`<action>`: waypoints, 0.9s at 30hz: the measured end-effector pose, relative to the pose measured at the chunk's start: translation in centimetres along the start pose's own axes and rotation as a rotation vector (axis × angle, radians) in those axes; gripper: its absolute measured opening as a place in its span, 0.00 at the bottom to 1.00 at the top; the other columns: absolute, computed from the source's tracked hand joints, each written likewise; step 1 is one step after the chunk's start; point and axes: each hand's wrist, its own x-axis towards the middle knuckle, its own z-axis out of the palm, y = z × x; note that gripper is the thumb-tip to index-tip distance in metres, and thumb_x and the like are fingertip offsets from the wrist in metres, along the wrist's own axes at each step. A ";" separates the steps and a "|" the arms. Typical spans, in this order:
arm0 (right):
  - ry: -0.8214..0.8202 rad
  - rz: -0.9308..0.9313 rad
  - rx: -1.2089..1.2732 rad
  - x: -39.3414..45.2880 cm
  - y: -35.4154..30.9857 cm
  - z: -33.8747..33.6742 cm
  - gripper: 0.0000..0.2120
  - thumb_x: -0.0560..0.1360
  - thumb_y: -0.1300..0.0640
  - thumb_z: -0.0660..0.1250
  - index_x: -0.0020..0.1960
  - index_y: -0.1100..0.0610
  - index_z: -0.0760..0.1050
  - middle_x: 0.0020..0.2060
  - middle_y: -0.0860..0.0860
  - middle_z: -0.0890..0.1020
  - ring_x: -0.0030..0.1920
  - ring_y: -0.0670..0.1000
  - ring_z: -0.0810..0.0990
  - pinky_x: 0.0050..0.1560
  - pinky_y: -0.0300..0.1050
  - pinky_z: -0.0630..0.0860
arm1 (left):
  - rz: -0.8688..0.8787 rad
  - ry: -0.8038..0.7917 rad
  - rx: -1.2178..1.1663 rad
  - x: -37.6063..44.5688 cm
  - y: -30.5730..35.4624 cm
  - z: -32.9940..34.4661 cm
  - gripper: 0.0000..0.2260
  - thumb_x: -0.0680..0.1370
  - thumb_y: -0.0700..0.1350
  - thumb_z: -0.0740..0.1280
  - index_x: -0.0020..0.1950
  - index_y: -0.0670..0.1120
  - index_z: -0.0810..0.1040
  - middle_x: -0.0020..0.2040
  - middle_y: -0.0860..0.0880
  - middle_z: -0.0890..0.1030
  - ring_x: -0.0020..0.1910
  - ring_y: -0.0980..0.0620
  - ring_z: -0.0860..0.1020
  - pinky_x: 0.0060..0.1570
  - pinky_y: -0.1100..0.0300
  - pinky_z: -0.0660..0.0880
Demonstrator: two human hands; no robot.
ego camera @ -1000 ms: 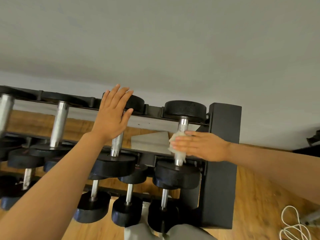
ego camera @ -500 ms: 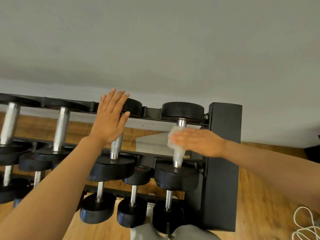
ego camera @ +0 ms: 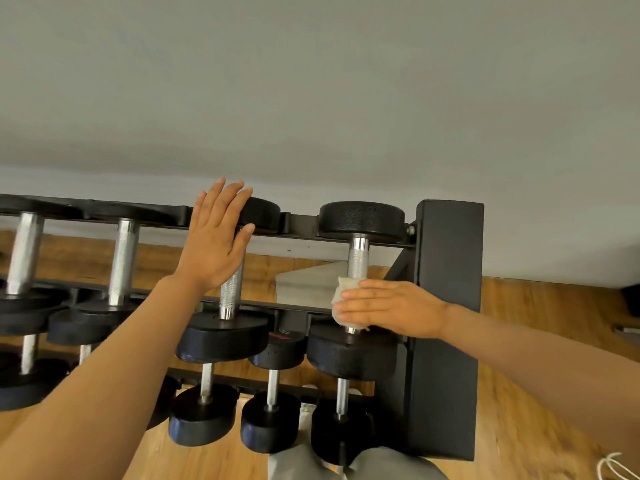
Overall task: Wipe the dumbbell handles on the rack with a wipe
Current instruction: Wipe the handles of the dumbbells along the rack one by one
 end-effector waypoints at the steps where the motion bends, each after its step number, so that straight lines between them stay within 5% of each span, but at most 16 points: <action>1: 0.011 0.027 0.002 0.4 0.4 -0.3 0.26 0.79 0.63 0.58 0.75 0.52 0.62 0.75 0.47 0.64 0.76 0.48 0.59 0.77 0.47 0.52 | -0.004 -0.003 0.003 0.0 0.0 0.0 0.25 0.83 0.53 0.52 0.78 0.43 0.61 0.78 0.43 0.62 0.80 0.44 0.52 0.78 0.46 0.44; 8: 0.174 0.369 0.099 2.6 1.5 -1.3 0.20 0.84 0.55 0.52 0.74 0.58 0.65 0.74 0.52 0.66 0.77 0.51 0.56 0.78 0.48 0.49 | -0.005 -0.004 0.012 0.0 0.1 -0.1 0.26 0.83 0.53 0.52 0.78 0.42 0.61 0.78 0.43 0.62 0.79 0.43 0.51 0.78 0.50 0.42; 12: 0.073 0.203 0.053 1.2 -0.4 -0.1 0.23 0.80 0.58 0.57 0.75 0.54 0.63 0.75 0.49 0.65 0.78 0.53 0.53 0.78 0.53 0.47 | -0.003 -0.004 0.023 0.1 0.2 -0.2 0.26 0.83 0.53 0.52 0.78 0.42 0.61 0.77 0.42 0.62 0.79 0.43 0.51 0.78 0.54 0.39; 18: -0.012 0.108 -0.015 0.3 -1.1 -0.4 0.21 0.82 0.54 0.55 0.75 0.52 0.64 0.75 0.50 0.64 0.77 0.52 0.57 0.78 0.50 0.48 | -0.002 -0.032 0.042 0.1 0.3 -0.4 0.26 0.84 0.53 0.51 0.79 0.42 0.60 0.78 0.42 0.62 0.79 0.42 0.51 0.78 0.46 0.44; 23: 0.037 0.521 0.290 2.1 -4.0 -1.3 0.24 0.83 0.52 0.52 0.78 0.52 0.54 0.79 0.49 0.49 0.78 0.46 0.43 0.78 0.45 0.42 | 0.024 -0.020 0.166 -0.2 0.2 0.0 0.25 0.84 0.52 0.50 0.80 0.42 0.57 0.79 0.42 0.60 0.80 0.43 0.51 0.78 0.44 0.48; 27: -0.010 0.682 0.593 3.2 -5.3 -2.6 0.30 0.83 0.61 0.55 0.78 0.49 0.43 0.77 0.39 0.38 0.76 0.39 0.35 0.77 0.43 0.38 | 0.053 -0.021 0.195 -0.3 0.4 0.0 0.25 0.85 0.51 0.49 0.80 0.40 0.56 0.79 0.41 0.59 0.80 0.43 0.51 0.78 0.44 0.49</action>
